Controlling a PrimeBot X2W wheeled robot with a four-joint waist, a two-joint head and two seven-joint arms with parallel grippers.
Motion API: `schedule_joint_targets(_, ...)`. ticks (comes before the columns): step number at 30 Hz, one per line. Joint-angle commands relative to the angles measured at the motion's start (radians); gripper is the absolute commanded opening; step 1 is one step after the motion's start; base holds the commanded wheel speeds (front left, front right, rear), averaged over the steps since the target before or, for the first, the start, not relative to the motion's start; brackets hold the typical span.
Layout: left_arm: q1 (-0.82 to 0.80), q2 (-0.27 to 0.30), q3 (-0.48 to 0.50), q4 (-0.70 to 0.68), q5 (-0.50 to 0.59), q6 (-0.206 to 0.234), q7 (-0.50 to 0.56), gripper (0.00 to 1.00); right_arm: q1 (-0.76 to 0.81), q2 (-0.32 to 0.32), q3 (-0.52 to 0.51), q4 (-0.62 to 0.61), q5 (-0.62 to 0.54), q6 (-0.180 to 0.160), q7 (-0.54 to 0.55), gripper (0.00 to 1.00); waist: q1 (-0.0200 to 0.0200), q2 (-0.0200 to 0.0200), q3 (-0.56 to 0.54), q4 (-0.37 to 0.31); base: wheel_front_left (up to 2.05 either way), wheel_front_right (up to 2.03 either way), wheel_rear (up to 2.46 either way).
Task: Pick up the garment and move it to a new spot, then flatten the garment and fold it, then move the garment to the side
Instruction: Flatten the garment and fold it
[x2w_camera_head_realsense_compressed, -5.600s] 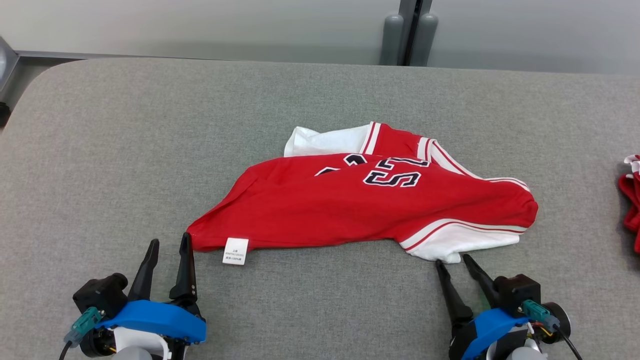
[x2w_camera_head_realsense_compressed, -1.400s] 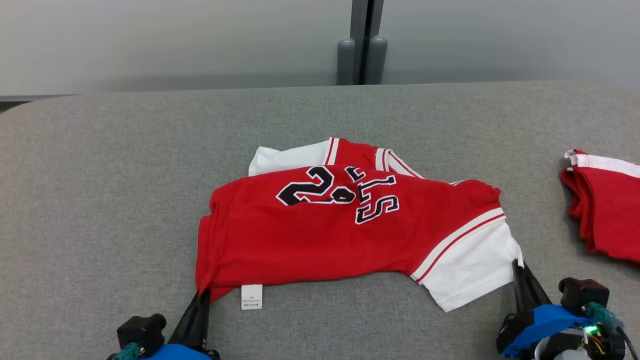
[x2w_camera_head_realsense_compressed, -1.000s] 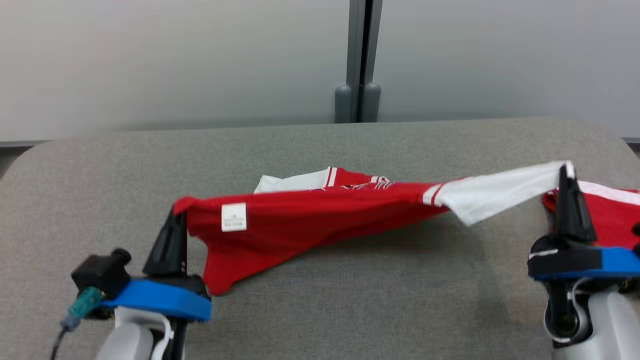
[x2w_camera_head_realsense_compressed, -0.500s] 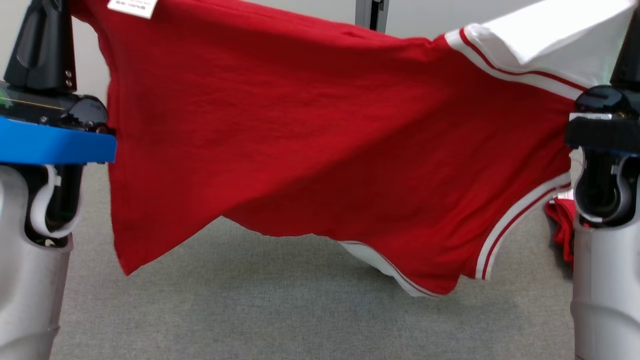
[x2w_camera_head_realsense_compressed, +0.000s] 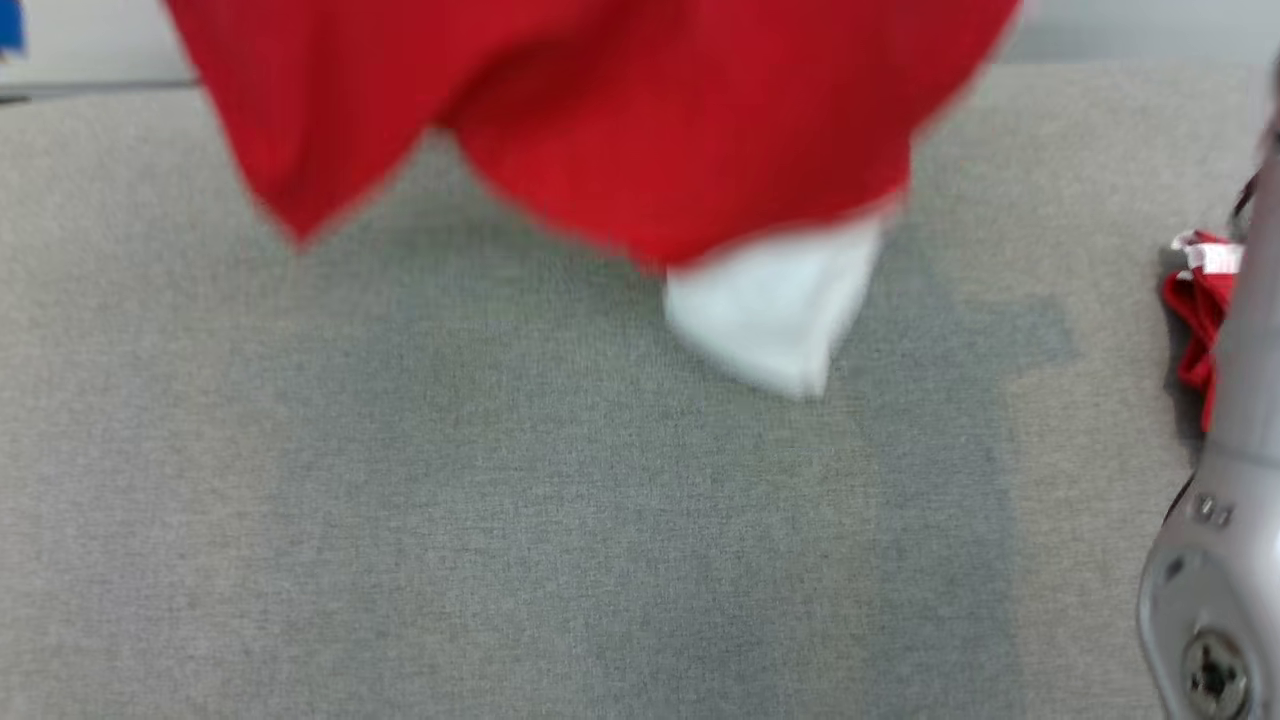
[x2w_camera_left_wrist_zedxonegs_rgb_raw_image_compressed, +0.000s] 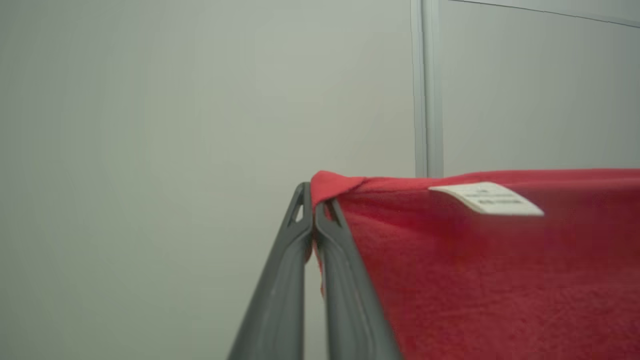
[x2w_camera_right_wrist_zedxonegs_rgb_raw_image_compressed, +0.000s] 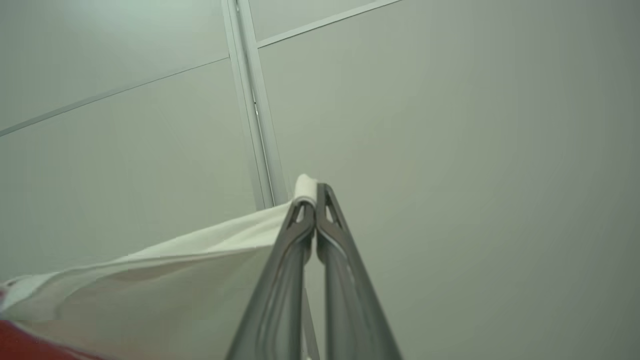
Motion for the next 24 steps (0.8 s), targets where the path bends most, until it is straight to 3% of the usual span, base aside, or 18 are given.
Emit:
schedule_joint_targets(1, -0.062, 0.012, 0.001, 0.031, 0.003, 0.0, -0.017, 0.0, -0.074, -0.009, -0.028, -0.023, -0.037, 0.0, -0.007, 0.0, -0.0005, -0.0005, 0.044, 0.019, 0.0, 0.0, 0.0)
schedule_joint_targets(6, -0.102, 0.005, -0.032, 0.079, -0.053, -0.001, -0.024, 0.0, -0.094, -0.009, -0.047, -0.048, -0.033, -0.001, -0.007, 0.0, -0.0005, -0.0005, 0.071, 0.008, 0.0, 0.0, 0.0)
schedule_joint_targets(10, 0.003, 0.004, -0.078, 0.117, -0.105, 0.0, -0.025, 0.0, 0.03, -0.01, -0.035, -0.081, 0.018, -0.001, -0.007, 0.0, -0.0005, -0.0005, 0.077, -0.004, 0.0, 0.0, 0.0)
schedule_joint_targets(14, 0.193, -0.029, -0.081, 0.161, -0.145, 0.001, -0.026, 0.0, 0.27, -0.009, -0.012, -0.109, 0.104, -0.001, -0.007, 0.0, -0.0005, -0.0005, 0.07, -0.016, 0.0, 0.0, 0.0)
schedule_joint_targets(19, 0.468, -0.116, -0.12, 0.244, -0.169, 0.0, -0.026, 0.0, 0.632, -0.01, 0.045, -0.108, 0.198, -0.001, -0.008, 0.0, -0.0005, -0.0005, 0.038, -0.026, 0.0, 0.0, 0.0)
schedule_joint_targets(24, 0.654, -0.208, -0.078, 0.297, -0.194, 0.0, -0.026, 0.0, 0.907, -0.008, 0.116, -0.066, 0.25, 0.0, -0.007, 0.0, -0.0005, -0.0005, -0.008, -0.025, 0.0, 0.0, 0.0)
